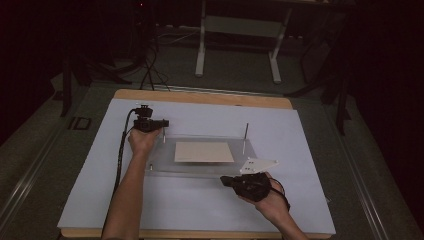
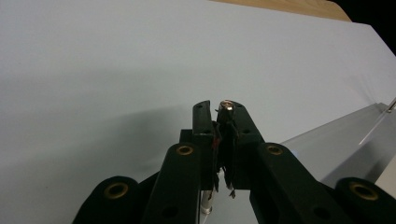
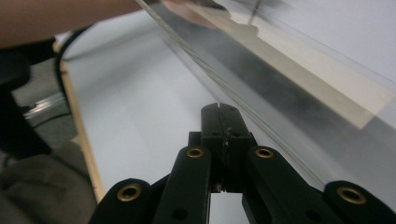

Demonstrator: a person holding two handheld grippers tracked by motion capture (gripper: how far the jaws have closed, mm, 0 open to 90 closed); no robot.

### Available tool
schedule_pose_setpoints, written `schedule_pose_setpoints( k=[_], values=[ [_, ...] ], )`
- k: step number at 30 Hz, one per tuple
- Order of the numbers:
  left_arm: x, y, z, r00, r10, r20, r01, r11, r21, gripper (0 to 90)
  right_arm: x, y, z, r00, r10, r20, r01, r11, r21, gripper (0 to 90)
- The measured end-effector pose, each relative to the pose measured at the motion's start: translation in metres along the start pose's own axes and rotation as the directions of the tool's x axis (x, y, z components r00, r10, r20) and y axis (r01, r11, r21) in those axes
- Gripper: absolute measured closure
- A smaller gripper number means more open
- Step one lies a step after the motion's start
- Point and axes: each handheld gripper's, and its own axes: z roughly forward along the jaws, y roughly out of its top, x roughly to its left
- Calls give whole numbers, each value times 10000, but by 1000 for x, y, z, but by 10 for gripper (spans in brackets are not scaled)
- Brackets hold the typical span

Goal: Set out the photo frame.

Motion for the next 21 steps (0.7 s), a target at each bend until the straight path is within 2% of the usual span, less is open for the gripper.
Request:
schedule_pose_setpoints(
  k=[1,2,4,7,9,12,17,18,21],
  values=[
    [0,0,0,10000,-22,11,22,10000,6,844,0,0,0,10000,0,0,0,10000,0,900],
    [1,0,0,10000,-16,49,16,10000,13,844,2,-3,5,9993,59,377,-59,10000,9,900],
    [1,0,0,10000,-9,69,9,10000,28,843,3,-5,8,9985,65,535,-63,10000,-36,900],
    [1,0,0,10000,25,94,-26,10000,47,843,4,-7,12,9931,236,1152,-213,9995,-214,900],
    [1,0,0,9999,8,105,-8,10000,26,842,3,-7,14,9906,433,1296,-395,9987,-320,900],
    [3,-1,0,9997,28,241,-27,10000,-30,842,3,-5,13,9878,616,1434,-534,9967,-607,900],
    [3,-1,0,9995,133,270,-131,9999,-94,837,2,-2,12,9867,665,1482,-566,9959,-701,900],
    [2,-2,-1,9990,383,245,-379,9992,-149,836,2,-2,12,9867,667,1481,-566,9959,-710,900],
    [3,-3,-2,9983,499,305,-495,9987,-120,825,1,-2,12,9884,679,1360,-593,9960,-662,900]
  ],
)
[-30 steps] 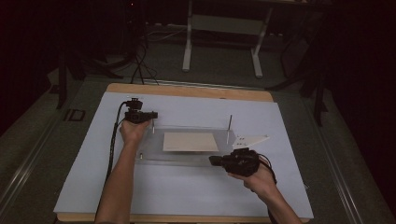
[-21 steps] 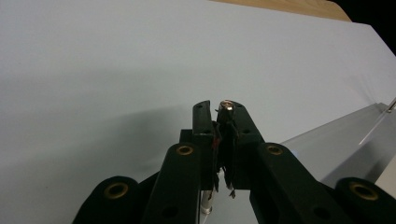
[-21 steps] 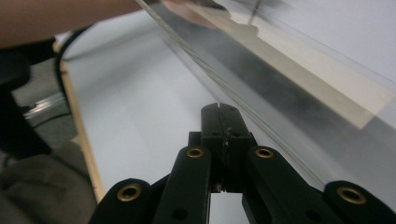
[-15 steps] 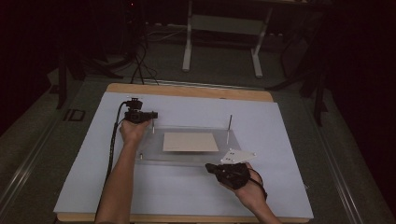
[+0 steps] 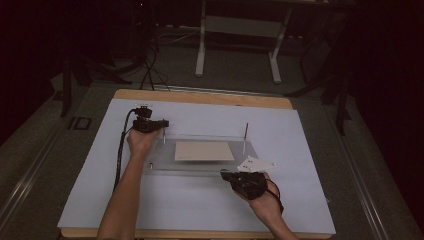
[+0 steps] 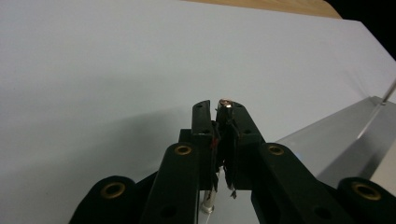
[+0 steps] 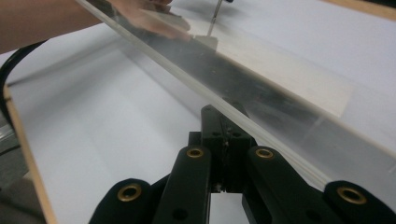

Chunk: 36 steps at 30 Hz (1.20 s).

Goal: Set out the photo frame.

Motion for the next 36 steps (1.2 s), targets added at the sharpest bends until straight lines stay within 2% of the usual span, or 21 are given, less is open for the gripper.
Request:
schedule_pose_setpoints(
  k=[4,6,10,15,16,17,18,24,25,26,27,28,32,33,36],
  values=[
    [0,-2,-1,9996,278,62,-278,9996,-49,793,0,-1,1,9999,29,-118,-28,10000,34,900],
    [0,-4,-2,9997,235,41,-234,9996,-170,716,0,0,1,9999,55,-99,-56,10000,-13,900],
    [5,-8,-6,9998,38,213,-30,9993,-378,681,-1,2,0,9999,63,-103,-64,10000,-72,900],
    [8,-13,-15,9990,293,336,-279,9987,-415,668,-2,5,-1,9999,69,-99,-70,9999,-133,900],
    [8,-14,-17,9987,300,403,-281,9985,-476,668,-3,5,-1,9999,104,-104,-106,9998,-158,900],
    [7,-16,-24,9977,343,584,-298,9967,-756,668,-3,6,-1,9999,89,-114,-91,9998,-199,900],
    [7,-16,-24,9977,343,584,-298,9967,-756,668,-3,6,-1,9999,89,-114,-91,9998,-199,900],
    [1,-19,-42,9940,855,679,-774,9904,-1148,664,-4,10,-2,9999,96,-81,-99,9996,-270,900],
    [-3,-21,-49,9906,1189,679,-1099,9863,-1227,671,-5,11,-2,9999,100,-67,-102,9995,-302,900],
    [-3,-21,-49,9906,1189,679,-1099,9863,-1227,672,-5,11,-2,9999,100,-67,-102,9995,-302,900],
    [-6,-24,-55,9871,1462,659,-1370,9824,-1272,672,-5,11,-2,9999,90,-53,-92,9994,-325,900],
    [-6,-24,-55,9871,1462,659,-1370,9824,-1272,671,-5,11,-2,9999,90,-53,-92,9994,-325,900],
    [-10,-31,-69,9799,1901,600,-1805,9739,-1373,667,-6,13,-2,9999,86,-72,-89,9993,-370,900],
    [-10,-34,-74,9777,2054,434,-1980,9708,-1353,662,-6,14,-3,9999,95,-62,-97,9992,-388,900],
    [-11,-38,-80,9772,2101,306,-2038,9687,-1420,662,-7,15,-3,9999,108,-74,-111,9991,-407,900]
  ],
)
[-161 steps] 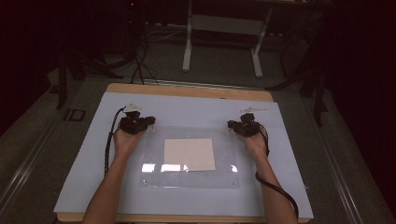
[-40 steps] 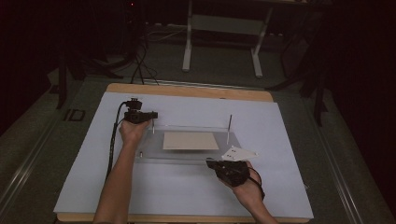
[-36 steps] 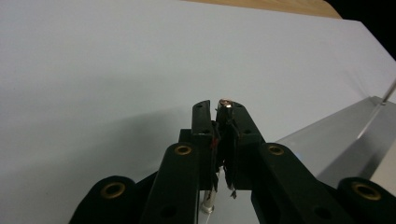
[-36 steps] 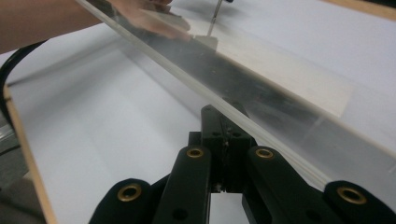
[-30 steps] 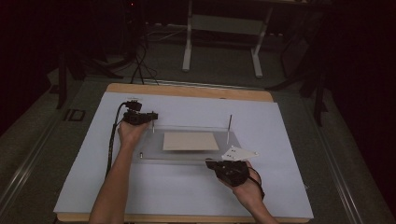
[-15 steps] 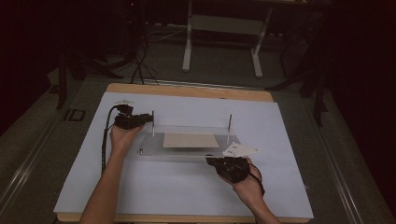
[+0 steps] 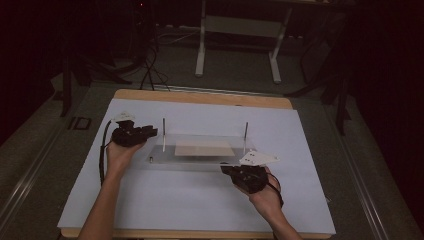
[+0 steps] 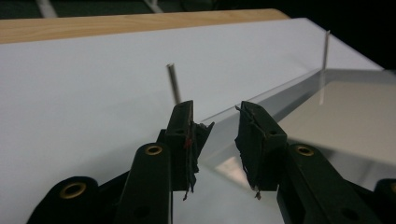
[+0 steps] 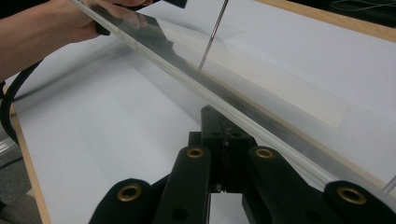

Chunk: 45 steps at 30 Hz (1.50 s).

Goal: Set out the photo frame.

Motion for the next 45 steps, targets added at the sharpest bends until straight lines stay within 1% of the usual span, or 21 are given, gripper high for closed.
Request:
schedule_pose_setpoints(
  k=[1,2,3,7,11,14,17,19,24,27,28,32,34,38,40,43,45],
  values=[
    [-1,-3,-6,10000,-30,-43,30,9998,-196,661,-1,1,0,10000,-19,6,19,10000,-28,900],
    [-1,-3,-6,10000,-30,-43,30,9998,-196,654,-1,1,0,10000,-19,6,19,10000,-28,900],
    [-3,-5,-10,9999,-23,-138,19,9995,-300,648,-1,2,0,10000,-13,22,13,10000,-43,900],
    [-6,-9,-17,9996,52,-272,-65,9988,-481,633,-2,6,0,10000,-3,55,4,9999,-105,900],
    [-5,-15,-24,9998,-97,-152,86,9978,-654,638,-2,8,-1,9999,-24,129,26,9999,-158,900],
    [-6,-18,-27,9998,-30,-178,19,9983,-589,647,-3,9,-1,9999,-30,136,33,9998,-181,900],
    [-8,-22,-29,9993,260,-280,-270,9990,-356,648,-3,10,-1,9998,-23,175,27,9998,-204,900],
    [-9,-23,-31,9988,350,-338,-360,9990,-282,648,-4,12,-1,9998,-62,201,66,9998,-205,900],
    [-12,-24,-35,9982,484,-341,-494,9983,-294,646,-5,16,-1,9997,-66,236,72,9997,-227,900],
    [-12,-24,-35,9982,510,-326,-520,9982,-292,644,-5,17,-1,9997,-73,251,78,9997,-214,900],
    [-13,-25,-34,9978,590,-301,-599,9977,-301,642,-6,19,-1,9996,-112,273,117,9997,-196,900],
    [-14,-26,-34,9973,683,-272,-690,9973,-243,633,-7,21,-1,9995,-104,293,110,9997,-211,900],
    [-15,-27,-34,9960,846,-302,-851,9962,-168,630,-8,22,0,9995,-76,299,84,9996,-261,900],
    [-21,-25,-35,9920,1218,-337,-1226,9923,-199,621,-9,25,0,9995,-19,314,30,9994,-338,900],
    [-23,-25,-34,9903,1345,-353,-1352,9907,-175,613,-10,26,0,9995,4,331,8,9993,-378,900],
    [-27,-25,-33,9842,1690,-533,-1691,9856,20,584,-11,29,0,9994,18,349,-3,9991,-427,900],
    [-29,-25,-31,9813,1854,-520,-1854,9826,51,564,-12,31,0,9992,35,386,-17,9989,-471,900]
  ],
)
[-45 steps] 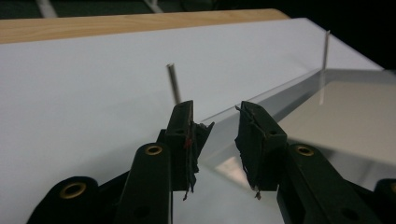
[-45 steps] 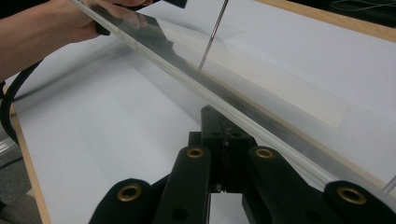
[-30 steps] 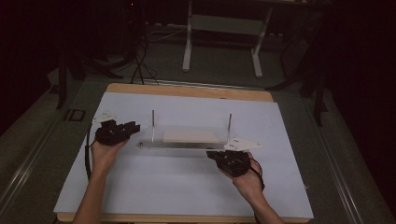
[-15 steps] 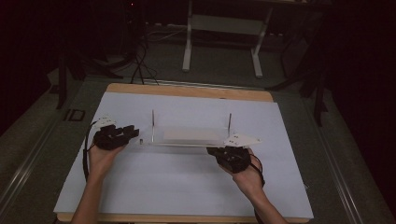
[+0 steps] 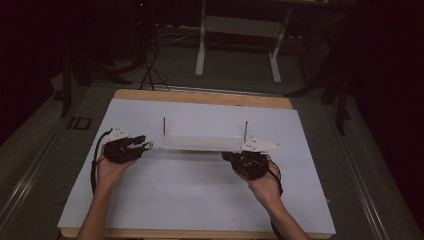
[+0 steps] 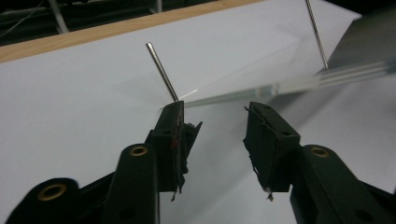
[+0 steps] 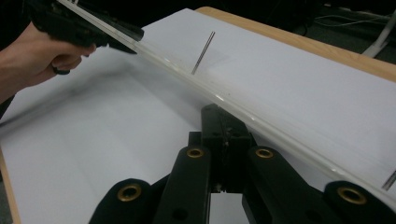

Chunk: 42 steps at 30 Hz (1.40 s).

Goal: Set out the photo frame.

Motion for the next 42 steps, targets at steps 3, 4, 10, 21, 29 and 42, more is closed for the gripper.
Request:
schedule_pose_setpoints(
  k=[3,4,10,21,29,42],
  values=[
    [-4,2,1,9995,249,176,-248,9996,-100,548,-2,3,1,10000,28,24,-27,10000,-61,900],
    [-5,3,1,9994,294,189,-291,9995,-129,540,-2,4,1,10000,10,43,-10,10000,-81,900],
    [-10,11,6,9977,576,353,-558,9972,-488,496,-6,10,3,9999,107,11,-107,9998,-156,900],
    [-18,24,19,9957,786,485,-739,9929,-932,429,-9,18,6,9999,134,95,-132,9995,-270,900],
    [-16,29,21,9967,647,482,-582,9902,-1269,438,-13,26,9,9996,125,263,-115,9992,-395,900],
    [-13,36,27,9976,380,581,-294,9895,-1416,445,-21,36,9,9988,96,485,-73,9988,-490,899]
  ],
)
